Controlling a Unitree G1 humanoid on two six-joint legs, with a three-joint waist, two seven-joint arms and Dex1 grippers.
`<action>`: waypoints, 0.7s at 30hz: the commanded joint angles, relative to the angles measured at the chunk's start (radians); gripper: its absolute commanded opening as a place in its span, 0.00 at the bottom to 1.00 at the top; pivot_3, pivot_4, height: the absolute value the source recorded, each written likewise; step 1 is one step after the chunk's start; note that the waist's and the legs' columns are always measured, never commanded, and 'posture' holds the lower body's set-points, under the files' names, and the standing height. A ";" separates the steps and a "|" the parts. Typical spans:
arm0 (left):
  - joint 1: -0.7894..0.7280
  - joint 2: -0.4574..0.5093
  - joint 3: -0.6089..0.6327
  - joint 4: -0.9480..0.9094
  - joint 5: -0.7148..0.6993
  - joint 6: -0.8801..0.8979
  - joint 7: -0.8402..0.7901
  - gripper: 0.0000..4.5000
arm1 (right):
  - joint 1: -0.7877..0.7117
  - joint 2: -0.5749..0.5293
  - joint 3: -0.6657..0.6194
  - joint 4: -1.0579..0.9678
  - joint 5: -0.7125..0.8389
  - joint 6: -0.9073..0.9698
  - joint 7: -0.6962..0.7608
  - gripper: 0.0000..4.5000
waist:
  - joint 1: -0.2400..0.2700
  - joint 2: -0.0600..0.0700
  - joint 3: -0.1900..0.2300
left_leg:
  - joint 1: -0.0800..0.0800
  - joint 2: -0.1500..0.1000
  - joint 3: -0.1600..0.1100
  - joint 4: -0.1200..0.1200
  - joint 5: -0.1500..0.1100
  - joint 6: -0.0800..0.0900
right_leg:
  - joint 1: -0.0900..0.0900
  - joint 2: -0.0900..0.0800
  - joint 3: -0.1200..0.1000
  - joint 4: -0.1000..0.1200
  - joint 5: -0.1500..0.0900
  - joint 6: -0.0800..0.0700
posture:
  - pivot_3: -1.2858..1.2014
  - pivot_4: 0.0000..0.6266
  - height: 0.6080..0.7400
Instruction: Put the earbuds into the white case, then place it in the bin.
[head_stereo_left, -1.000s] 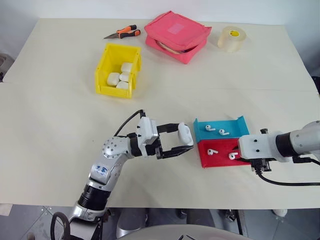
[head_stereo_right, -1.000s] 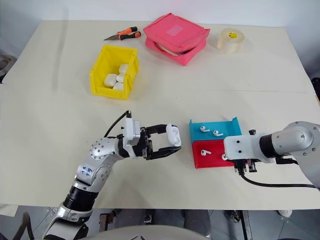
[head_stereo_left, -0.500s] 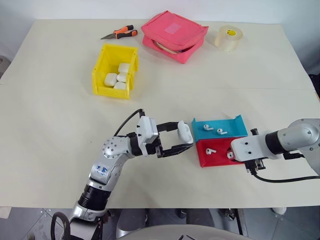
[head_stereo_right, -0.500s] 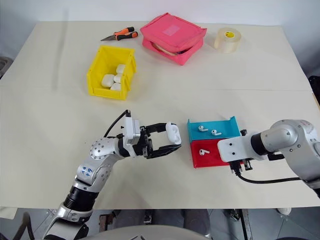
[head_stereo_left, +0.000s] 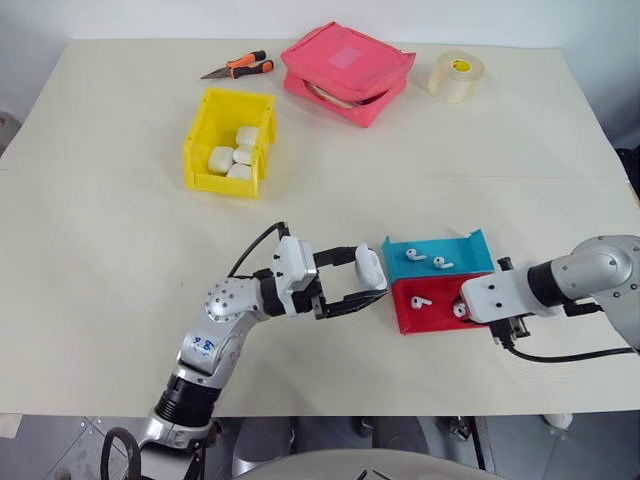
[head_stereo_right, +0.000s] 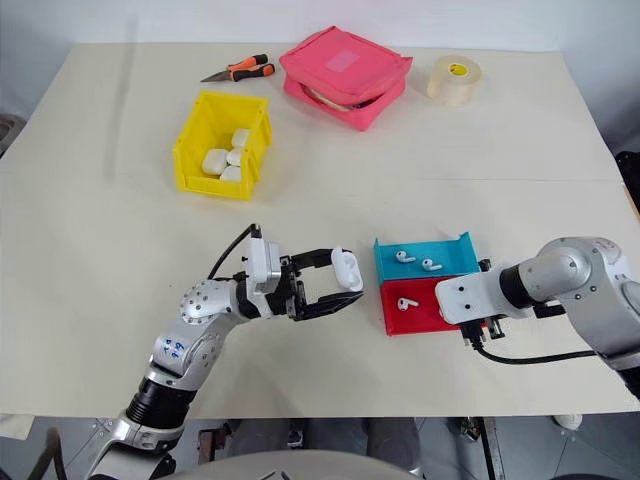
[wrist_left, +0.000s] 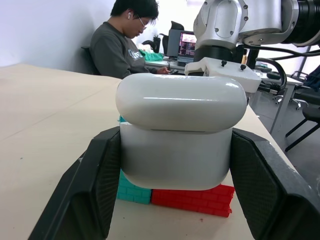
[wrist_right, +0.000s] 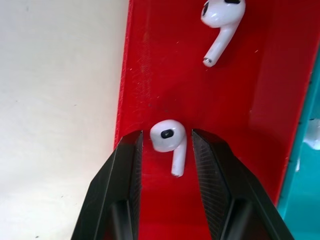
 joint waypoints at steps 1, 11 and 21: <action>-0.005 -0.002 -0.002 -0.042 0.001 -0.013 0.007 0.62 | -0.022 0.016 0.003 0.009 -0.014 -0.006 0.008 0.35 | 0.000 0.000 0.000 | 0.000 0.000 0.000 0.000 0.000 0.000 | 0.000 0.000 0.000 0.000 0.000 0.000 | 0.52 0.24 1.00; 0.004 0.001 -0.006 -0.052 0.003 -0.013 0.020 0.62 | -0.028 0.032 0.007 0.021 -0.030 -0.010 0.025 0.35 | 0.001 0.000 0.000 | 0.000 0.000 0.000 0.000 0.000 0.000 | 0.000 0.000 0.000 0.000 0.000 0.000 | 0.52 0.24 1.00; -0.007 0.005 -0.003 -0.041 0.003 -0.013 0.018 0.62 | -0.021 0.058 -0.010 -0.004 -0.015 0.038 0.018 0.11 | 0.001 0.000 0.000 | 0.000 0.000 0.000 0.000 0.000 0.000 | 0.000 0.000 0.000 0.000 0.000 0.000 | 0.52 0.24 1.00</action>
